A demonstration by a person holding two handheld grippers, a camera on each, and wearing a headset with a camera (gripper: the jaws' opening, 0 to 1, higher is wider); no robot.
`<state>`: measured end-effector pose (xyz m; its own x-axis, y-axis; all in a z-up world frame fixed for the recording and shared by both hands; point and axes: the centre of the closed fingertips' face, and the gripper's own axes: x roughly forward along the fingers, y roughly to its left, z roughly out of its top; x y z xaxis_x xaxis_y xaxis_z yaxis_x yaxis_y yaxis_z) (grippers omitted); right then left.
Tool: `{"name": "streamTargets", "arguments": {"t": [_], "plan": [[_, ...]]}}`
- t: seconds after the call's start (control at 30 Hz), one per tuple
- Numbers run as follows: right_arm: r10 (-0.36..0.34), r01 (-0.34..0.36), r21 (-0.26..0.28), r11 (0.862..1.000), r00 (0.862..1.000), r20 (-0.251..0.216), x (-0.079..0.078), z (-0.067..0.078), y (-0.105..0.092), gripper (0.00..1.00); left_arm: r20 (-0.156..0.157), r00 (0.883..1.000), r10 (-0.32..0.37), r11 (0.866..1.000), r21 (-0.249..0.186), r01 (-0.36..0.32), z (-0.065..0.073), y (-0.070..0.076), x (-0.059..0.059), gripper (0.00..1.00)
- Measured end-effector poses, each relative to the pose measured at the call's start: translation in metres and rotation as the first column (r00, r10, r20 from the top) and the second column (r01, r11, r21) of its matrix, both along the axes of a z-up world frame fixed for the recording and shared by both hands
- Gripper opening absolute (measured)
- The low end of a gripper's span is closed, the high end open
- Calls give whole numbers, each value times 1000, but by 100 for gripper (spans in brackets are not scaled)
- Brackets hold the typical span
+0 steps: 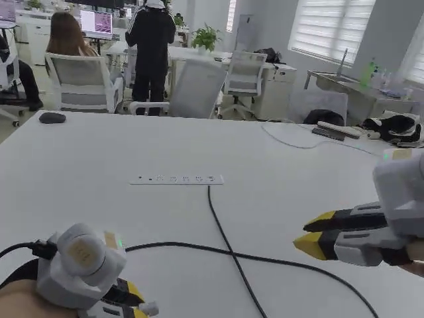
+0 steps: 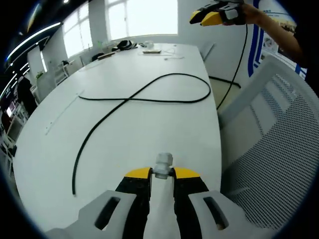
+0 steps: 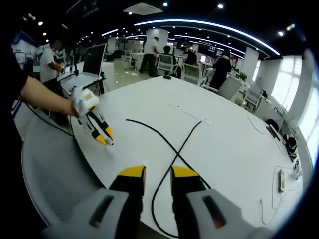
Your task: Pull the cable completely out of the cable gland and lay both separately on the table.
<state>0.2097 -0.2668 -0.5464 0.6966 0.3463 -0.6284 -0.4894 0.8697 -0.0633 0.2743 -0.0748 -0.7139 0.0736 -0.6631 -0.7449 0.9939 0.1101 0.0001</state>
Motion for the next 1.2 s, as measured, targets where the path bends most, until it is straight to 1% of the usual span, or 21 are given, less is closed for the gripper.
{"name": "streamTargets", "arguments": {"t": [0.1,0.13,0.2,0.23,0.27,0.37,0.4,0.47,0.5,0.53,0.57,0.63,0.73,0.87,0.9,1.0,1.03,1.1,1.13,1.17,1.2], "plan": [[-51,51,10,999,998,-28,-17,-15,-13,19,-18,1000,10,1000,22,-10,-19,1,4,17],[-59,60,10,998,998,-38,-21,-19,-16,19,-36,999,23,999,32,-22,-26,1,3,17],[-87,88,10,996,994,-62,-31,-27,-21,19,-26,1000,-12,998,62,13,-37,3,0,17],[-96,97,10,995,993,-67,-36,-29,-24,19,-12,999,-30,997,75,31,-40,3,1,17],[-104,105,12,994,992,-71,-38,-30,-26,19,-17,999,-27,996,86,29,-45,4,0,17],[-124,126,21,992,990,-74,-44,-31,-30,19,-28,999,-31,996,86,33,-47,2,-1,17],[-127,129,20,991,989,-75,-44,-31,-30,19,-22,999,-37,997,69,39,-45,0,-1,17],[-131,133,18,991,988,-78,-45,-32,-31,19,12,999,-44,995,90,42,-45,2,3,18],[-132,134,19,991,988,-78,-46,-32,-31,19,29,999,-18,996,89,15,-43,3,7,18],[-130,132,22,991,988,-78,-45,-31,-30,19,16,1000,-18,996,82,17,-41,3,5,21],[-129,131,24,991,989,-76,-45,-31,-29,19,-2,1000,-6,998,63,6,-37,2,2,26],[-121,124,25,992,990,-74,-42,-30,-25,19,-1,1000,12,999,48,-12,-28,5,0,36],[-95,97,30,995,992,-79,-37,-32,-17,19,4,1000,28,999,29,-28,-13,12,-2,40],[-51,56,43,997,993,-106,-33,-41,-1,21,-9,998,61,998,10,-61,19,27,-13,40],[-38,43,45,998,993,-115,-33,-45,4,21,13,997,72,997,-23,-72,37,30,-17,40],[-10,16,48,999,991,-131,-33,-54,16,21,16,996,88,993,-83,-86,82,39,-37,40],[-4,11,51,999,991,-135,-33,-55,19,21,11,995,100,991,-87,-99,90,43,-42,40],[14,-4,68,998,988,-153,-35,-60,28,21,20,991,135,988,-75,-133,107,58,-49,38],[21,-9,74,997,986,-165,-36,-62,32,22,16,988,151,985,-89,-149,116,65,-54,38],[30,-16,77,997,984,-177,-36,-66,36,22,11,987,163,982,-101,-161,120,66,-56,38],[34,-21,72,997,983,-183,-36,-68,38,23,-23,976,217,966,-137,-218,127,72,-59,37]]}}
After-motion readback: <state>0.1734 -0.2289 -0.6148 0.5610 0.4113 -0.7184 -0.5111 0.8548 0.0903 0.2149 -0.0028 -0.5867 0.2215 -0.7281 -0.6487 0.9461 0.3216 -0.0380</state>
